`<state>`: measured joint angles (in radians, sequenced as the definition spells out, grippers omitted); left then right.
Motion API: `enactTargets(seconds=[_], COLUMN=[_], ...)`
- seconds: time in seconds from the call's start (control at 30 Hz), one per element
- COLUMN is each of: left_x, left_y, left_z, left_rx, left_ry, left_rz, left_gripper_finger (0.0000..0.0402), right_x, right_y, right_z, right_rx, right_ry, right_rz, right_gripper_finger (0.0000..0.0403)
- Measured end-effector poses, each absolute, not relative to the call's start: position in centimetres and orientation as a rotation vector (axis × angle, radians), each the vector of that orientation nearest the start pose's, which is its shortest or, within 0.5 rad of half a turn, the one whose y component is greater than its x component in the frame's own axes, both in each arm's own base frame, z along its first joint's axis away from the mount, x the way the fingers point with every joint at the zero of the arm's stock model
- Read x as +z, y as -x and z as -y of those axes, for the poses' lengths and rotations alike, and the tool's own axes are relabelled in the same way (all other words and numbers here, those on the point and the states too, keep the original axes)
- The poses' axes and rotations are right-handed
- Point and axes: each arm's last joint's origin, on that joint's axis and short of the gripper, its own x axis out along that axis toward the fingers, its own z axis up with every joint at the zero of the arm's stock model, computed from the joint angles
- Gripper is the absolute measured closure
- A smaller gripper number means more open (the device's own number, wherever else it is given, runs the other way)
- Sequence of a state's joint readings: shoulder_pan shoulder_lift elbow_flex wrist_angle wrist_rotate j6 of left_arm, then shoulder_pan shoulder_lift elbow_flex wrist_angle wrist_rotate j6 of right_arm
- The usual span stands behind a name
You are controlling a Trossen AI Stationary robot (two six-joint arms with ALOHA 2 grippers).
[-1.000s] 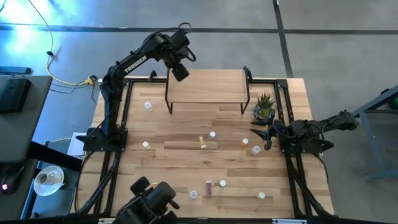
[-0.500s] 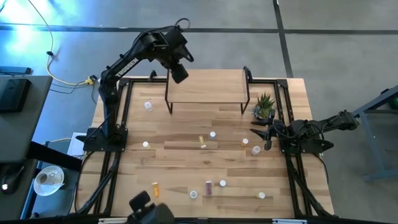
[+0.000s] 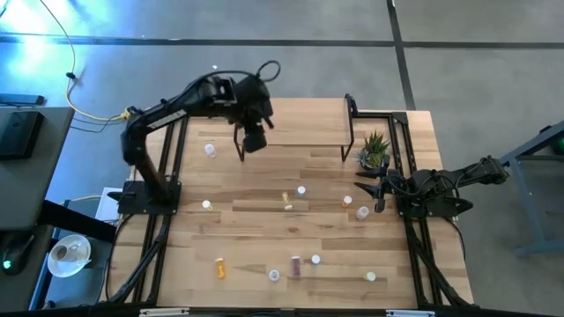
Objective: Pick and place medicine bottles onto shelf by color
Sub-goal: Put the top blue pill bottle on the shelf
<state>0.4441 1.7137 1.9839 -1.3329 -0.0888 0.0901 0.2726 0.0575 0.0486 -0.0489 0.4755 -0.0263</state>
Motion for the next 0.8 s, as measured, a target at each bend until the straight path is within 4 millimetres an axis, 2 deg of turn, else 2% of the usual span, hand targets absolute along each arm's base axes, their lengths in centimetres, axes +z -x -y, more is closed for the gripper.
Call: enactTargets(seconds=[0.37,0.57,0.8], left_x=[36.4,33.6,29.9], left_y=[-27.4,-26.2,-25.7], left_z=[-9.6,-7.9,-6.3], left_rx=[0.349,0.338,0.316], left_ry=[0.037,0.067,0.093], left_rz=[-0.928,-0.867,-0.762], left_gripper_finger=[0.0243,0.0243,0.0243], right_x=[17.1,17.1,17.1], right_y=[-9.5,-9.5,-9.5], right_z=[-1.3,-1.3,-1.3], right_rx=[-0.202,-0.202,-0.202], right_ry=[0.047,0.047,0.047], right_rz=[-0.057,-0.057,-0.057], right_gripper_finger=[0.0263,0.0263,0.0263])
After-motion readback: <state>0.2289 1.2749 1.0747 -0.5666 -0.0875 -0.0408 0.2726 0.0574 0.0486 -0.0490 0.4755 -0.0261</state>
